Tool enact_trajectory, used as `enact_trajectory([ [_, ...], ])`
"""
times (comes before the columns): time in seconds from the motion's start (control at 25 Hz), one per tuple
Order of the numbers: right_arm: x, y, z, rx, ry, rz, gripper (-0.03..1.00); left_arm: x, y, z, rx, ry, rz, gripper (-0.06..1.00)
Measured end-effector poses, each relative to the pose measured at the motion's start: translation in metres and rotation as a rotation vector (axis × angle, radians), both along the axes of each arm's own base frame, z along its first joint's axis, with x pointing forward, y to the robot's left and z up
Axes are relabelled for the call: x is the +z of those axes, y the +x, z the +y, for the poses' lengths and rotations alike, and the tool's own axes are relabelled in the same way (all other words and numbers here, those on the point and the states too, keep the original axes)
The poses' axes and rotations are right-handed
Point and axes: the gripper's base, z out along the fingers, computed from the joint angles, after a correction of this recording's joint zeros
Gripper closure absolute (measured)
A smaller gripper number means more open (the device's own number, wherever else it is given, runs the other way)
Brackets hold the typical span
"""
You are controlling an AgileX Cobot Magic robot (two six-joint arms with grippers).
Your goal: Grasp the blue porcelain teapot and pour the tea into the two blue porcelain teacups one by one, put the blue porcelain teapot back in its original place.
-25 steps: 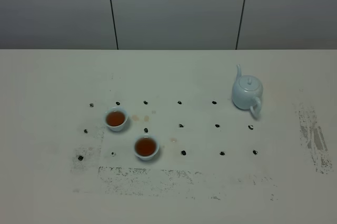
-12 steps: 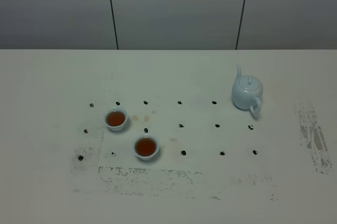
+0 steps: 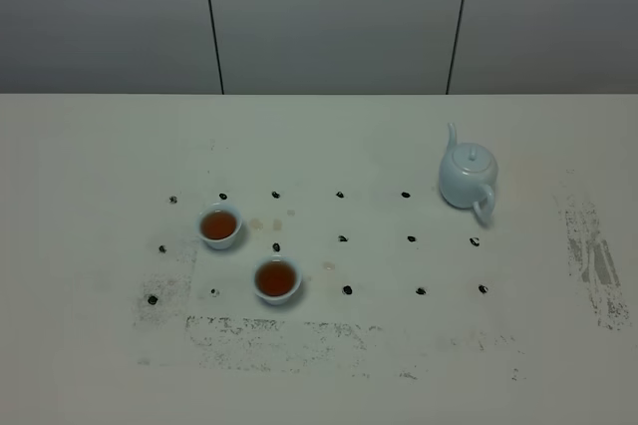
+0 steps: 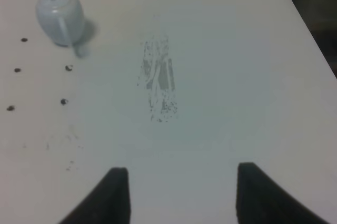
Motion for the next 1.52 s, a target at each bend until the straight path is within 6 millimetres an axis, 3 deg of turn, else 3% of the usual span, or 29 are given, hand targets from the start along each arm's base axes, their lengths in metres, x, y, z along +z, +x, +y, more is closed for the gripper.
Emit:
enact_trajectory([
  [1.52, 0.0006, 0.0000, 0.0045, 0.031, 0.045, -0.004, 0.53, 0.0000, 0.0000, 0.0000, 0.001, -0.001, 0.000, 0.45],
])
